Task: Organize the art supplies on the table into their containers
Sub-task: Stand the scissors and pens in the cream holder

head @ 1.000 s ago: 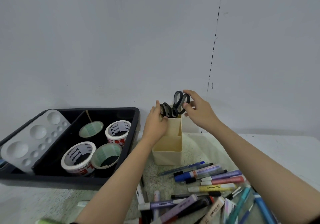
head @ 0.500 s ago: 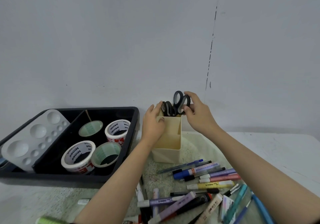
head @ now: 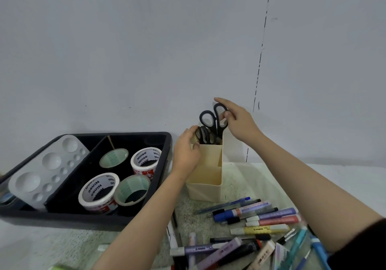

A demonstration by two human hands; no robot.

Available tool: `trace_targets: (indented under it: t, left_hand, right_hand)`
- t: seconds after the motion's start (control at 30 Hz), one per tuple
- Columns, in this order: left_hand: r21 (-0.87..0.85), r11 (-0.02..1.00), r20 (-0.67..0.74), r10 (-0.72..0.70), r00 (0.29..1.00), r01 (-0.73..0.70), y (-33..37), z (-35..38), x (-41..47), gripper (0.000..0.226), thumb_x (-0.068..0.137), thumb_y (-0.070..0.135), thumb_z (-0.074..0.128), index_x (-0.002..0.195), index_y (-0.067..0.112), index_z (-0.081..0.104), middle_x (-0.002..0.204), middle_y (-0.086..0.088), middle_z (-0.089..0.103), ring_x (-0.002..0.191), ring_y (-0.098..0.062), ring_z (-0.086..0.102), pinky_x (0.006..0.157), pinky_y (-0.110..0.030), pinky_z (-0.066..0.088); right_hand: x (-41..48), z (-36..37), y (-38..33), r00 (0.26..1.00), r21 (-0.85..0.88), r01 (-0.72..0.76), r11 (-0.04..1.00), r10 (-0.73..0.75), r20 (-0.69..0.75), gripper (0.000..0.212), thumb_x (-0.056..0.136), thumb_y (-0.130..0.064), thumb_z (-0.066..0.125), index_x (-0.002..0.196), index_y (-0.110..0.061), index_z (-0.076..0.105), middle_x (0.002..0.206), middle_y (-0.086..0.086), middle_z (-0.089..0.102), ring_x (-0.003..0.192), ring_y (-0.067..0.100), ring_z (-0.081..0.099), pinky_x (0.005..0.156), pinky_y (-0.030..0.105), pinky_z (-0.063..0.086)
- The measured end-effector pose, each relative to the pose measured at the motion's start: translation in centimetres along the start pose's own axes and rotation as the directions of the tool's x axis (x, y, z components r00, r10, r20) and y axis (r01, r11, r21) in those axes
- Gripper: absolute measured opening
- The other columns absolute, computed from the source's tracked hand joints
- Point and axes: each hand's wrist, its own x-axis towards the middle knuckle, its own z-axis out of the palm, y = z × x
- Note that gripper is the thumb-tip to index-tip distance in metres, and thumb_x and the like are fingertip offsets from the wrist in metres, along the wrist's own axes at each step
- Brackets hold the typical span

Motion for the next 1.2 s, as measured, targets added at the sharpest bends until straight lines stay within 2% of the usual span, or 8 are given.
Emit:
trace_targets:
  t: [0.17, 0.3, 0.47, 0.57, 0.67, 0.87, 1.03, 1.2]
  left_hand:
    - [0.012, 1.0, 0.0, 0.024, 1.0, -0.024, -0.4, 0.1, 0.1, 0.048, 0.09, -0.002, 0.049, 0.136, 0.012, 0.046, 0.139, 0.0, 0.049, 0.132, -0.012, 0.039, 0.105, -0.017, 0.025]
    - [0.034, 0.997, -0.024, 0.066, 0.998, -0.065, -0.5, 0.2, 0.4, 0.045, 0.089, -0.002, 0.05, 0.132, 0.013, 0.052, 0.131, 0.0, 0.055, 0.126, -0.014, 0.045, 0.104, -0.02, 0.03]
    - [0.018, 0.999, -0.056, 0.053, 0.997, -0.052, 0.1, 0.4, 0.7, 0.043, 0.088, -0.006, 0.048, 0.127, 0.011, 0.057, 0.126, -0.003, 0.059, 0.124, -0.017, 0.047, 0.101, -0.02, 0.033]
    - [-0.016, 1.0, -0.014, 0.027, 1.0, -0.027, -0.2, 0.7, 0.9, 0.05, 0.088, -0.008, 0.044, 0.132, 0.014, 0.05, 0.134, -0.003, 0.053, 0.137, -0.018, 0.033, 0.11, -0.026, 0.027]
    - [-0.124, 0.992, 0.048, -0.013, 0.999, 0.019, 0.0, 0.8, 1.1, 0.056, 0.084, -0.014, 0.038, 0.131, 0.015, 0.048, 0.131, -0.001, 0.053, 0.131, -0.014, 0.041, 0.11, -0.033, 0.034]
    - [-0.234, 0.971, 0.093, -0.016, 0.996, 0.037, 0.7, 0.9, 0.8, 0.058, 0.085, -0.017, 0.032, 0.128, 0.02, 0.046, 0.136, 0.001, 0.052, 0.126, 0.0, 0.042, 0.101, -0.01, 0.034]
    - [0.007, 0.999, 0.15, 0.047, 0.988, -0.049, 0.2, 1.1, 1.4, 0.063, 0.087, -0.013, 0.032, 0.144, 0.014, 0.024, 0.151, -0.001, 0.033, 0.143, -0.01, 0.018, 0.116, -0.031, -0.007]
    - [0.057, 0.998, 0.13, 0.012, 0.991, -0.02, 0.2, 1.3, 1.1, 0.068, 0.087, -0.011, 0.03, 0.148, 0.01, 0.008, 0.155, -0.001, 0.023, 0.143, -0.008, 0.013, 0.115, -0.03, -0.013]
  right_hand:
    - [0.0, 0.4, -0.6, 0.999, -0.215, 0.023, 0.976, -0.03, -0.031, 0.051, 0.093, -0.001, 0.038, 0.139, -0.024, 0.043, 0.119, 0.009, 0.053, 0.099, 0.018, 0.05, 0.081, 0.017, 0.034]
    - [-1.8, 1.2, -1.3, 0.955, -0.399, 0.097, 0.912, -0.198, -0.221, 0.022, 0.086, -0.011, 0.055, 0.105, -0.016, 0.064, 0.125, 0.011, 0.049, 0.101, 0.027, 0.051, 0.087, 0.034, 0.04]
    - [-3.0, 1.9, -0.7, 0.988, -0.512, -0.103, 0.853, 0.029, -0.151, 0.026, 0.08, -0.042, 0.066, 0.093, -0.02, 0.07, 0.14, 0.007, 0.037, 0.13, 0.026, 0.03, 0.101, 0.035, 0.023]
    - [-3.4, 2.0, -0.7, 0.991, -0.484, -0.121, 0.867, 0.08, -0.106, 0.03, 0.077, -0.044, 0.069, 0.097, -0.022, 0.07, 0.148, 0.007, 0.029, 0.135, 0.025, 0.021, 0.104, 0.034, 0.019]
    - [-3.3, 2.2, -0.5, 0.987, -0.428, -0.155, 0.891, 0.123, -0.1, 0.024, 0.078, -0.04, 0.07, 0.094, -0.022, 0.071, 0.15, 0.007, 0.026, 0.136, 0.026, 0.021, 0.105, 0.033, 0.019]
    - [-3.1, 2.6, -0.2, 0.964, -0.363, -0.248, 0.898, 0.191, -0.186, 0.015, 0.084, -0.03, 0.066, 0.092, -0.018, 0.071, 0.148, 0.006, 0.031, 0.134, 0.026, 0.026, 0.103, 0.035, 0.024]
    - [-3.3, 2.8, -0.1, 0.948, -0.302, -0.257, 0.918, 0.179, -0.264, 0.031, 0.079, -0.024, 0.068, 0.108, -0.021, 0.059, 0.137, 0.005, 0.038, 0.124, 0.027, 0.037, 0.095, 0.034, 0.029]
    - [-3.2, 2.7, -0.1, 0.966, -0.222, -0.191, 0.956, 0.143, -0.215, 0.059, 0.077, -0.018, 0.065, 0.13, -0.022, 0.041, 0.129, 0.001, 0.051, 0.114, 0.024, 0.047, 0.09, 0.033, 0.032]
